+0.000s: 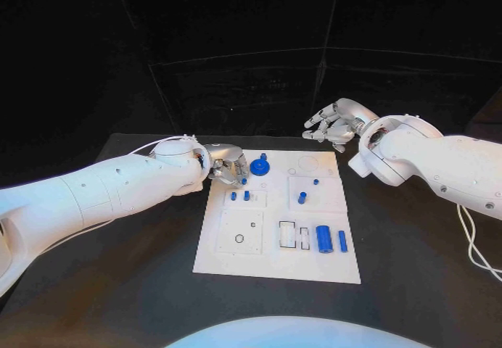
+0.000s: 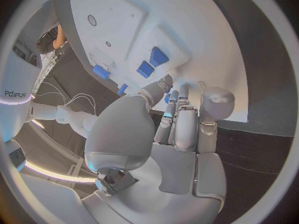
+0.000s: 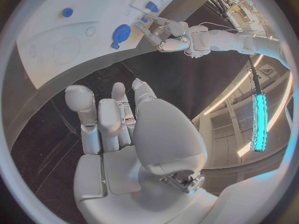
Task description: Assemble the parts on the task board
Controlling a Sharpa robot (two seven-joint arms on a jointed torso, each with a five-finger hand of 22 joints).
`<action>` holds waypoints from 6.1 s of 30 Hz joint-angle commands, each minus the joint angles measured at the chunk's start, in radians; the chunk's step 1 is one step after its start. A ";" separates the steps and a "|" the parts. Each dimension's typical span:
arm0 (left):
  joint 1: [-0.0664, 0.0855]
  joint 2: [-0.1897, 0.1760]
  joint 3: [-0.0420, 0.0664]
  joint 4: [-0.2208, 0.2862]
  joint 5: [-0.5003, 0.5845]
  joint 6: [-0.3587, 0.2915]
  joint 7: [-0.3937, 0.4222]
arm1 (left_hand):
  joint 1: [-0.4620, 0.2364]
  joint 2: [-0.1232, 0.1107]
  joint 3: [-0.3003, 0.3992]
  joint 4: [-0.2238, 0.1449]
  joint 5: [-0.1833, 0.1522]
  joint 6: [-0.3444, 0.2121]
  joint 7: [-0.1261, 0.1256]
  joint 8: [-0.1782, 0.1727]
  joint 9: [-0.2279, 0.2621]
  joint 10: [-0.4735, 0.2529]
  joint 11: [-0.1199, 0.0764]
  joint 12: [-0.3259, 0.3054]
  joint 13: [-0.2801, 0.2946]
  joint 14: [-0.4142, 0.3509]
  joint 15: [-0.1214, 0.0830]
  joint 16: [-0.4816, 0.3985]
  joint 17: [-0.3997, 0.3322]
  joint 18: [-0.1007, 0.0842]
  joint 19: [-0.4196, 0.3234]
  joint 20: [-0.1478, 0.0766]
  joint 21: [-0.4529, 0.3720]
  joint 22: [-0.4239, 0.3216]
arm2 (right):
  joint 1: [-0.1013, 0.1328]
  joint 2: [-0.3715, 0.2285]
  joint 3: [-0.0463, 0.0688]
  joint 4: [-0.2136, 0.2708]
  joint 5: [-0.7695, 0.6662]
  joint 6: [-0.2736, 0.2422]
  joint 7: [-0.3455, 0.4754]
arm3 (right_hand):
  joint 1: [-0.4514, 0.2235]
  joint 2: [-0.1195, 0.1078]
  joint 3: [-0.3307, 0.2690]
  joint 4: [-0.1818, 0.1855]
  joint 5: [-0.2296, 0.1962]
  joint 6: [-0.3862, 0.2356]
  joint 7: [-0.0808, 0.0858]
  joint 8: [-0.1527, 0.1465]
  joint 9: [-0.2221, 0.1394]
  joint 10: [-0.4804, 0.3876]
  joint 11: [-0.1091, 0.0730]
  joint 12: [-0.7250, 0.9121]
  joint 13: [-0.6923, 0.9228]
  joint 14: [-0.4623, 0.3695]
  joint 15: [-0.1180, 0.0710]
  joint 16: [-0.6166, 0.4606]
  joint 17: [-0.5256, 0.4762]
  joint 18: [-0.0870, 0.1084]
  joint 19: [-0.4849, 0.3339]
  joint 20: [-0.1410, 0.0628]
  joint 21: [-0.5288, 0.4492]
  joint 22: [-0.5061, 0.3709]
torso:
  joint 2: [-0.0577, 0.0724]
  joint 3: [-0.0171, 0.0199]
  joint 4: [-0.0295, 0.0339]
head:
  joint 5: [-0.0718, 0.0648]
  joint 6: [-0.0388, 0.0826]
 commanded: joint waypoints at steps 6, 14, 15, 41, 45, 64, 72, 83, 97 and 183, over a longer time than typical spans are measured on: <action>0.001 -0.028 0.001 -0.001 0.042 -0.060 0.005 | 0.015 -0.008 -0.035 -0.011 -0.004 -0.028 0.007 -0.032 0.003 -0.103 0.017 -0.051 0.001 0.014 0.021 -0.004 -0.005 0.007 -0.016 0.012 -0.064 -0.065 | 0.002 -0.007 0.001 -0.042 -0.032 0.071 0.004 | 0.038 -0.014 0.014 0.031 -0.008 -0.010 0.010 0.010 -0.002 -0.006 0.013 -0.275 -0.238 0.028 0.009 -0.069 -0.074 0.006 0.040 0.002 -0.016 -0.008 | -0.002 -0.0003 0.0003 | 0.002 0.004; 0.002 -0.107 0.014 0.034 0.254 -0.157 0.114 | 0.020 0.022 -0.044 -0.006 -0.003 0.042 0.011 -0.007 0.012 -0.007 0.009 0.002 0.016 0.017 0.017 0.004 0.004 0.010 -0.010 0.013 -0.073 -0.074 | -0.001 -0.044 0.000 -0.021 -0.267 0.087 0.024 | 0.106 -0.032 0.054 0.010 -0.050 0.049 -0.006 0.010 -0.002 0.049 0.007 -0.403 -0.380 0.039 0.000 -0.044 -0.058 0.000 0.061 0.002 0.004 0.022 | -0.002 0.0002 0.0002 | -0.005 0.005; 0.002 -0.119 0.015 0.042 0.331 -0.175 0.144 | 0.022 0.028 -0.039 -0.006 -0.002 0.059 0.011 0.001 0.015 0.025 0.005 0.018 0.020 0.016 0.013 0.004 0.003 0.011 -0.010 0.010 -0.077 -0.077 | -0.004 -0.053 0.000 -0.013 -0.309 0.092 0.029 | 0.115 -0.033 0.059 0.005 -0.056 0.057 -0.009 0.010 -0.002 0.053 0.004 -0.408 -0.386 0.040 -0.001 -0.041 -0.054 -0.001 0.063 0.001 0.006 0.026 | -0.002 -0.0003 0.0004 | -0.010 0.008; -0.003 -0.214 0.017 0.228 1.342 -0.148 0.560 | -0.031 0.055 -0.056 0.027 -0.001 0.124 0.001 0.022 0.005 0.113 -0.012 0.030 0.004 -0.140 0.002 -0.215 -0.410 0.051 -0.140 0.000 -0.368 -0.342 | -0.119 -0.067 -0.004 0.071 -0.760 0.183 0.027 | 0.148 -0.086 0.142 0.013 -0.123 0.119 -0.010 -0.078 -0.005 0.054 0.020 -0.555 -0.570 0.050 0.017 0.006 -0.025 -0.008 0.072 0.015 0.033 0.063 | 0.001 -0.0005 0.0010 | -0.047 0.040; -0.004 -0.214 0.017 0.232 1.347 -0.147 0.558 | -0.030 0.056 -0.056 0.027 -0.001 0.123 0.001 0.021 0.004 0.112 -0.012 0.029 0.004 -0.142 0.003 -0.219 -0.416 0.051 -0.140 0.000 -0.370 -0.343 | -0.126 -0.053 -0.004 0.062 -0.764 0.201 0.028 | 0.150 -0.088 0.148 0.012 -0.124 0.121 -0.009 -0.082 -0.005 0.052 0.021 -0.560 -0.578 0.049 0.017 0.007 -0.026 -0.007 0.071 0.016 0.033 0.062 | 0.002 -0.0005 -0.0001 | -0.044 0.038; -0.004 -0.215 0.016 0.229 1.350 -0.144 0.542 | -0.026 0.057 -0.060 0.025 -0.001 0.118 0.003 0.019 0.004 0.109 -0.010 0.026 0.004 -0.152 0.004 -0.231 -0.437 0.051 -0.143 0.001 -0.379 -0.350 | -0.140 -0.026 -0.004 0.027 -0.779 0.231 0.012 | 0.154 -0.089 0.223 0.009 -0.159 0.143 -0.006 -0.107 -0.003 0.060 0.025 -0.577 -0.634 0.045 0.019 0.014 -0.031 -0.007 0.068 0.019 0.036 0.064 | 0.001 0.0004 -0.0014 | -0.040 0.031; -0.005 -0.214 0.016 0.228 1.350 -0.140 0.533 | -0.026 0.059 -0.063 0.025 -0.001 0.111 0.006 0.015 0.003 0.104 -0.007 0.024 0.004 -0.158 0.006 -0.238 -0.449 0.051 -0.145 0.002 -0.387 -0.355 | -0.144 -0.014 -0.004 0.013 -0.759 0.248 0.016 | 0.158 -0.068 0.313 0.001 -0.213 0.184 -0.007 -0.105 0.000 0.096 0.020 -0.571 -0.648 0.050 0.015 0.037 -0.011 -0.012 0.080 0.016 0.062 0.102 | 0.000 -0.0001 -0.0019 | -0.040 0.029; -0.005 -0.214 0.016 0.227 1.350 -0.139 0.527 | -0.026 0.058 -0.070 0.024 -0.001 0.095 0.013 0.007 0.002 0.091 -0.001 0.020 0.004 -0.166 0.011 -0.246 -0.465 0.050 -0.147 0.006 -0.398 -0.363 | -0.153 0.002 -0.004 -0.001 -0.756 0.271 -0.006 | 0.119 -0.077 0.436 -0.028 -0.259 0.226 -0.012 -0.106 0.001 0.138 0.012 -0.584 -0.649 0.049 0.010 0.047 -0.019 -0.017 0.089 0.010 0.089 0.138 | 0.000 0.0001 -0.0012 | -0.039 0.027; -0.005 -0.218 0.016 0.226 1.350 -0.140 0.523 | -0.025 0.059 -0.071 0.024 -0.001 0.092 0.015 0.005 0.002 0.088 0.001 0.020 0.004 -0.169 0.012 -0.249 -0.470 0.050 -0.147 0.007 -0.400 -0.364 | -0.156 -0.020 -0.004 0.035 -0.737 0.184 -0.032 | 0.069 -0.103 0.563 -0.101 -0.260 0.246 -0.012 -0.117 0.001 0.164 0.010 -0.603 -0.647 0.047 0.007 0.060 -0.022 -0.019 0.090 0.007 0.104 0.155 | -0.001 -0.0001 -0.0026 | -0.037 0.026; -0.005 -0.186 0.016 0.198 1.350 -0.134 0.512 | -0.022 0.058 -0.081 0.021 -0.001 0.072 0.023 0.000 0.003 0.065 0.009 0.019 0.004 -0.181 0.019 -0.257 -0.489 0.049 -0.148 0.012 -0.412 -0.374 | -0.247 0.128 -0.046 0.219 -0.715 0.121 0.025 | 0.019 -0.142 0.630 -0.169 -0.223 0.243 -0.004 -0.134 -0.001 0.165 0.017 -0.619 -0.646 0.044 0.009 0.074 -0.022 -0.023 0.093 0.008 0.126 0.183 | 0.001 -0.0004 -0.0014 | 0.042 -0.019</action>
